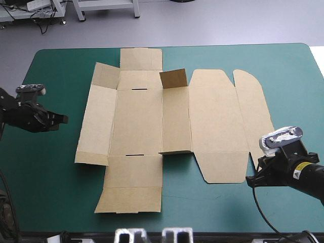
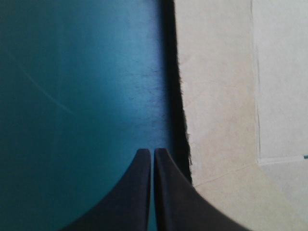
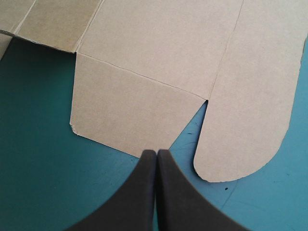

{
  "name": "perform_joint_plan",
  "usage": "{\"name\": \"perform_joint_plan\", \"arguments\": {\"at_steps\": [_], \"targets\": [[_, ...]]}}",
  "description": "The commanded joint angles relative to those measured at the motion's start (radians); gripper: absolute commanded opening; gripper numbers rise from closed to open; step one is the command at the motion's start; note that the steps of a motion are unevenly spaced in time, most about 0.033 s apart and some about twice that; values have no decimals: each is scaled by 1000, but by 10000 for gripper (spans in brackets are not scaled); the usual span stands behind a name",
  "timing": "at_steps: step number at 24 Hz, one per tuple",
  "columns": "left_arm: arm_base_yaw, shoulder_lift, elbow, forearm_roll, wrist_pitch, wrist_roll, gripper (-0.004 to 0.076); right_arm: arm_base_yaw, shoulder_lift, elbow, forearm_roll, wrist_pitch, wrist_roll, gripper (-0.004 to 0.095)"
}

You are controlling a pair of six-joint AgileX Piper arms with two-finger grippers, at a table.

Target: Fold the box

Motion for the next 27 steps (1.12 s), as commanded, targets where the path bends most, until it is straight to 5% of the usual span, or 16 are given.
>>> {"name": "perform_joint_plan", "arguments": {"at_steps": [1,4,12,27], "targets": [[87,-11,-33,-148,-2,48,18,-1,0,-22,-1,-50,-5,-18],[124,17,-21,-269,11,111,50,-1,0,-22,0,-58,-5,-18],[122,248,4,-417,131,196,384,-1,0,-22,0,-58,-5,-18],[-27,345,125,-511,105,329,388,-1,0,-22,11,-58,-5,-18]]}}
